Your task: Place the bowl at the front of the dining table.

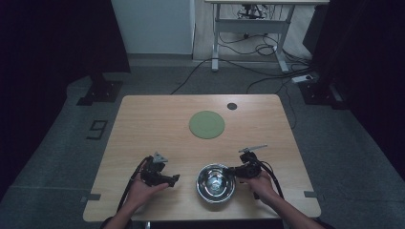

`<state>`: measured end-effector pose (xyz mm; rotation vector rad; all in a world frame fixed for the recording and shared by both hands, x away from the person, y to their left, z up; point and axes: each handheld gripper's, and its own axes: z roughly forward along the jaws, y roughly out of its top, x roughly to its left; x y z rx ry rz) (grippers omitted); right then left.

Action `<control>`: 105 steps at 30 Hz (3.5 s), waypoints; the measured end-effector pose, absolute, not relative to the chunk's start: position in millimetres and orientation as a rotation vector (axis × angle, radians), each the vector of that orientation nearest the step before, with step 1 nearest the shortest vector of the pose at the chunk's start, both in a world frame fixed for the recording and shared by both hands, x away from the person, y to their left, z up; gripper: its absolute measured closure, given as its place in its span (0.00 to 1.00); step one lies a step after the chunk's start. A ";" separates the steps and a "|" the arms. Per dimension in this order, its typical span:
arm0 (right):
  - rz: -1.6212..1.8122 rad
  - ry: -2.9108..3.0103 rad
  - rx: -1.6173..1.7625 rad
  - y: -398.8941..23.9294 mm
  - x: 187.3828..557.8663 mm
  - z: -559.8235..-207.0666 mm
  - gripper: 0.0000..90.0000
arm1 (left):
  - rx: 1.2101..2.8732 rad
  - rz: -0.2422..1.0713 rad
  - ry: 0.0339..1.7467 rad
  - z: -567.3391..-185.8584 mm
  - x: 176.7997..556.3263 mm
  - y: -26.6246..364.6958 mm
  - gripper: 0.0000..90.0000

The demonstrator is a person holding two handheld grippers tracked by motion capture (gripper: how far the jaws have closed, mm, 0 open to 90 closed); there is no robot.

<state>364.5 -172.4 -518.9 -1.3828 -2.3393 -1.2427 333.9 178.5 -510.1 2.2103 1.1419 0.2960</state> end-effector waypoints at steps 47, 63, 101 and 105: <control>-1.342 -2.335 -1.430 -154.8 371.1 -516.5 0.93 | 2.122 0.074 1.099 -503.4 342.2 140.4 0.21; -1.351 -2.341 -1.432 -152.3 370.9 -518.6 0.93 | 2.144 0.016 1.081 -510.5 343.4 130.2 0.30; -1.370 -2.344 -1.386 -149.9 368.8 -518.5 0.93 | 2.095 -0.186 1.034 -512.3 350.9 136.7 0.84; -1.370 -2.340 -1.379 -150.0 367.9 -517.8 0.93 | 2.079 -0.190 1.034 -510.8 351.8 139.3 0.86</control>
